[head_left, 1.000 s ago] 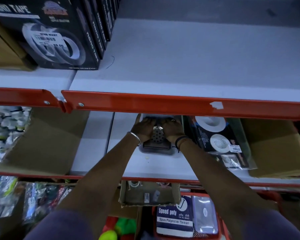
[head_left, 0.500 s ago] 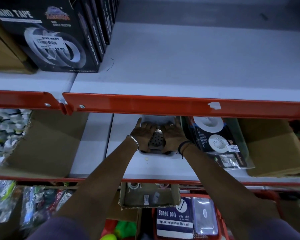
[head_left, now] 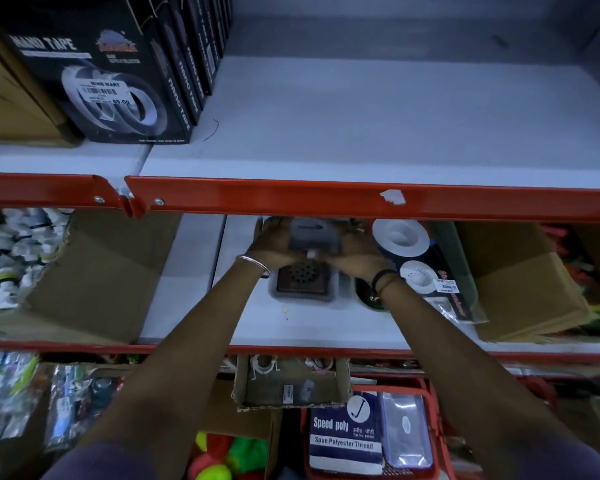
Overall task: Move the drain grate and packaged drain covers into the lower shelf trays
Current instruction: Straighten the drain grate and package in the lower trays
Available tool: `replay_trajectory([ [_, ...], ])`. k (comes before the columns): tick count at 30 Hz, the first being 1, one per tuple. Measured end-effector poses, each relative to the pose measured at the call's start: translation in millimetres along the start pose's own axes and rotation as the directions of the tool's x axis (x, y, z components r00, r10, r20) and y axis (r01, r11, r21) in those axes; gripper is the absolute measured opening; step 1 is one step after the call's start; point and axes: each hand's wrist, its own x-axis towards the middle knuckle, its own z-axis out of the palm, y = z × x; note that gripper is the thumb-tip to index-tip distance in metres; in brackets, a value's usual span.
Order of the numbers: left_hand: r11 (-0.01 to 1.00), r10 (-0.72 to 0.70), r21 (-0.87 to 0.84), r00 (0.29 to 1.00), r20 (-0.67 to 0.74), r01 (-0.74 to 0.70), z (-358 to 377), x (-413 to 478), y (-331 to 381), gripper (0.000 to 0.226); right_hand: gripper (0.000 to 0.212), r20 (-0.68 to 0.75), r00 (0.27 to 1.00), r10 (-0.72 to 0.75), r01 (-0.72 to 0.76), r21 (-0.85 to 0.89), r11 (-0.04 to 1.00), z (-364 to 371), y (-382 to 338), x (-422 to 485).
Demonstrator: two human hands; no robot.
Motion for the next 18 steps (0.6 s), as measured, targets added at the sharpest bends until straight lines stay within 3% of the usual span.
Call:
replay_trajectory([
  [2,0.980,-0.007,-0.198,0.990,-0.142,-0.022,-7.0,-13.1,25.6,0.048,0.059,-0.225,0.970,0.092,-0.050,0.186,0.981,-22.2,20.4,-22.9],
  [5,0.884,-0.068,-0.465,0.997,-0.026,0.048,8.6,-34.7,70.4,0.032,0.069,-0.383,0.875,0.297,-0.223,0.224,0.949,-44.6,70.1,-56.2],
  [7,0.800,-0.052,-0.586,0.989,0.140,0.125,21.7,-51.0,111.3,0.026,0.070,-0.343,0.859,0.381,-0.335,0.188,0.924,-54.7,104.6,-79.5],
  [9,0.752,-0.088,-0.604,0.949,0.303,0.263,36.4,-58.1,144.5,0.048,0.075,-0.209,0.861,0.464,-0.399,0.288,0.870,-56.7,130.8,-92.4],
  [11,0.717,-0.119,-0.608,0.919,0.376,0.342,56.3,-57.8,169.2,0.059,0.081,-0.062,0.870,0.490,-0.434,0.377,0.818,-54.7,146.8,-99.7],
  [13,0.714,-0.165,-0.598,0.918,0.361,0.364,73.6,-48.9,179.0,0.063,0.066,0.011,0.889,0.458,-0.414,0.446,0.793,-51.6,150.8,-99.8],
  [18,0.685,-0.272,-0.636,0.935,0.227,0.354,85.6,-14.6,178.0,0.039,0.042,-0.102,0.869,0.484,-0.313,0.644,0.698,-46.3,146.0,-78.6],
])
